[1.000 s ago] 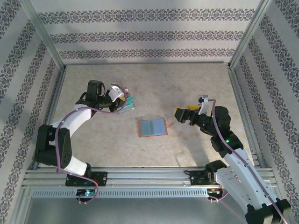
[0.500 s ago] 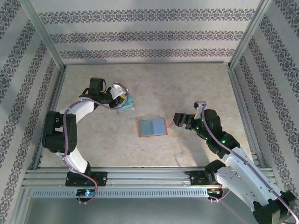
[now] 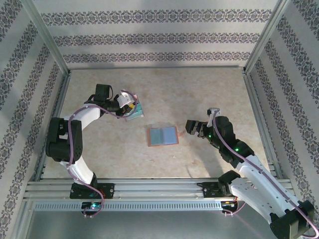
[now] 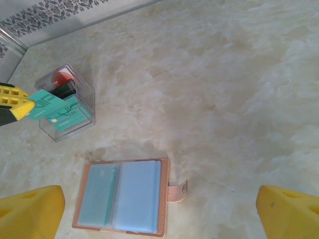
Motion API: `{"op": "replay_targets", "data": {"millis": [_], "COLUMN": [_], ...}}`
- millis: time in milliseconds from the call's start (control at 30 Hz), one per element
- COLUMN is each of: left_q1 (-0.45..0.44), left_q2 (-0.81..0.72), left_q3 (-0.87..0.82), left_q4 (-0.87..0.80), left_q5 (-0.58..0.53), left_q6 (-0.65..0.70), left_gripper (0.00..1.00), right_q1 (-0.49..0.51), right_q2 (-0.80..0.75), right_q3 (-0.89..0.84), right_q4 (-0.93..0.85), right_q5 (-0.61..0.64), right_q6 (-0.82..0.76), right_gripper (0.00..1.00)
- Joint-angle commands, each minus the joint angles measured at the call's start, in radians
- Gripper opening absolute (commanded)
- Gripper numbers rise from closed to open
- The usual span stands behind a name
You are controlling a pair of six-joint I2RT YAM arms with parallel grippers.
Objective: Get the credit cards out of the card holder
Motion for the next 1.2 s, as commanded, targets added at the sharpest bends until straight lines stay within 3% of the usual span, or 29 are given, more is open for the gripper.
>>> {"op": "replay_targets", "data": {"millis": [0,267,467,633,900,1000,1100,1167], "left_q1": [0.012,0.012,0.011,0.01,0.009,0.009,0.009,0.009], "left_q2": [0.031,0.064,0.087,0.091,-0.012,-0.1,-0.187,-0.25], "left_q3": [0.013,0.021,0.043,0.053,0.015,-0.05,-0.11,-0.146], "left_q4": [-0.046,-0.033,-0.045,-0.053,0.014,0.132,0.23,0.275], "left_q5": [-0.007,-0.024,-0.035,-0.024,0.029,0.013,-0.037,-0.096], "left_q6": [0.046,0.035,0.022,-0.012,-0.138,-0.247,-0.364,-0.457], "left_gripper": [0.0,0.01,0.07,0.32,0.41,0.52,0.79,0.91], "right_q1": [0.01,0.01,0.014,0.079,0.201,0.251,0.302,0.339], "right_q2": [0.0,0.002,0.041,0.121,0.294,0.383,0.465,0.523], "right_q3": [0.012,0.007,0.021,0.07,0.159,0.204,0.256,0.298], "right_q4": [-0.002,-0.003,-0.03,-0.102,-0.175,-0.208,-0.242,-0.263], "right_q5": [0.03,0.054,0.057,0.164,0.264,0.28,0.3,0.309], "right_q6": [0.014,0.021,0.017,0.017,0.06,0.084,0.1,0.112], "right_gripper": [0.98,0.98,0.98,0.98,0.98,0.98,0.96,0.93]}}
